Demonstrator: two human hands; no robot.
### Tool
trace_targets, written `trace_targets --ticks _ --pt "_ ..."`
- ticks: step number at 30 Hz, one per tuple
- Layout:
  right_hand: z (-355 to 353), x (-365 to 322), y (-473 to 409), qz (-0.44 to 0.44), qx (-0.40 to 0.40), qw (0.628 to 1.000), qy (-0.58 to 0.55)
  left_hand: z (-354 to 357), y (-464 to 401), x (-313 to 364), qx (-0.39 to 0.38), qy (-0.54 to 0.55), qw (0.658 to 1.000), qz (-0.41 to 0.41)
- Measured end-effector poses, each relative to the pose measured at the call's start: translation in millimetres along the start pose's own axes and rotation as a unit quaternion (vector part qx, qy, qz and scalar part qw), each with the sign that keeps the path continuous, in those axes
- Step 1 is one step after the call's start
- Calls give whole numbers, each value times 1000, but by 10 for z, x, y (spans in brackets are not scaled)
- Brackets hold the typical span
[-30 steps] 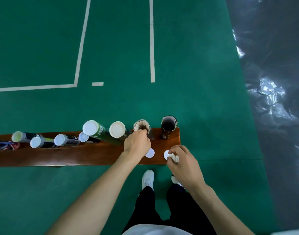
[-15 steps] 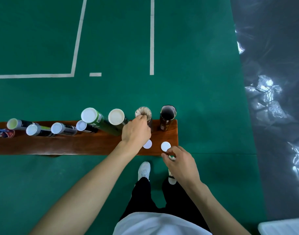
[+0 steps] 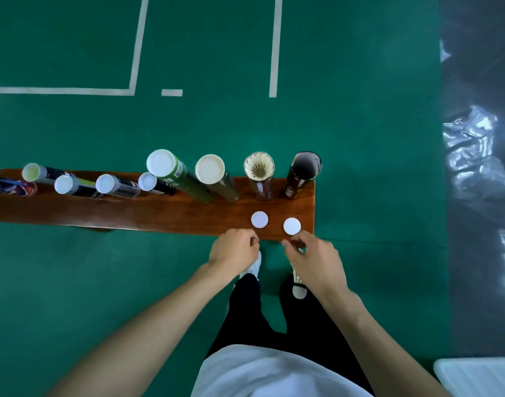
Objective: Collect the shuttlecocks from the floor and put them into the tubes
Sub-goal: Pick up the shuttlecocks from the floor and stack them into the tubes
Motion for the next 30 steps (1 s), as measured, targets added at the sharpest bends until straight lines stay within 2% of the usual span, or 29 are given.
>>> trace_targets --ticks 4,9,17,19,21,23,28,30 --pt "15 81 -90 -2 2 1000 17 490 -392 -205 -82 -7 997 -9" --pt "91 294 -364 12 3 1000 17 908 -1197 -270 -118 -33 992 15" --pt "185 492 -813 9 10 1000 -9 1454 -2217 -332 -76 -53 993 -73" --pt "187 567 -814 12 11 1000 -16 1569 -2298 -325 -39 -64 994 -74" --pt "197 634 -742 22 11 1000 -20 1607 -2315 -321 15 -67 995 -67" --pt "213 681 -664 29 14 999 -25 1582 -2271 -324 38 -63 995 -67" --pt "189 509 -521 22 15 997 -69 1234 -1575 -229 -10 1 998 -59" --pt "136 371 -470 9 14 997 -78 953 -1040 -164 9 51 998 -46"
Point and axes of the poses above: each hand's wrist, its own y-axis away from the middle knuckle, its own z-axis out of the palm, x = y × z, the point moved 4 cm from there along -y, towards the middle knuckle, and after that the axes turned 12 degrees about -x, right-handed, at the moved point
